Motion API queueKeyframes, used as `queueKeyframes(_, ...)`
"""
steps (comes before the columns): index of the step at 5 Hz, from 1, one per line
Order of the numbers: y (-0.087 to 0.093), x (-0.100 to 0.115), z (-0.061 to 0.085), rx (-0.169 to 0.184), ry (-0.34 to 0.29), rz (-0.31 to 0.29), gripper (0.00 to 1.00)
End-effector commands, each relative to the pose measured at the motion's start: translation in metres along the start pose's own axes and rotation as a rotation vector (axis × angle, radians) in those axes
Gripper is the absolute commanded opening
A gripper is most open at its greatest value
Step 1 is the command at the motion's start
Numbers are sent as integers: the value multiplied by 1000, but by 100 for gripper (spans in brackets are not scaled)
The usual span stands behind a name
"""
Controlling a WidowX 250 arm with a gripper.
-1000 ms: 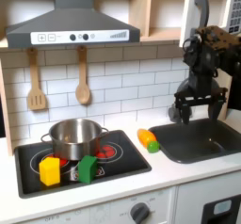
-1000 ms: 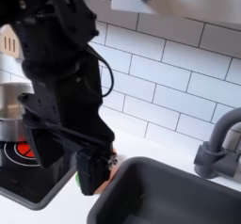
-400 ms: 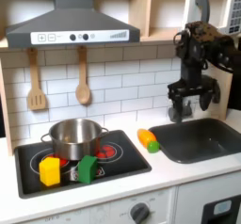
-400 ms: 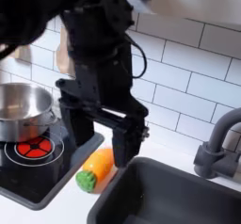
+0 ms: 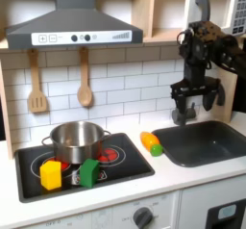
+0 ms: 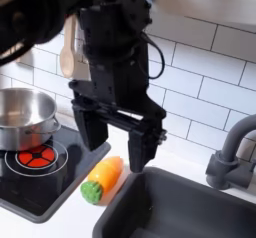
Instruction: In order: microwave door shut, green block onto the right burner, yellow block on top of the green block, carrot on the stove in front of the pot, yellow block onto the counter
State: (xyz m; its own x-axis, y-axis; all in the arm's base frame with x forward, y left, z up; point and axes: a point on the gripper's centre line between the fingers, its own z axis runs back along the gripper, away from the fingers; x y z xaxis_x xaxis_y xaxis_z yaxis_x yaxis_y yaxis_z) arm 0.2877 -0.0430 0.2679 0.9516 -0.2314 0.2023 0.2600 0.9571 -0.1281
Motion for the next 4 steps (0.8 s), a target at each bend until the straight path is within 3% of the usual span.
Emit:
queueKeyframes(1, 4, 7, -2, 12, -9, 16, 100)
queueKeyframes(4, 12, 32, -12, 8, 10, 33, 100)
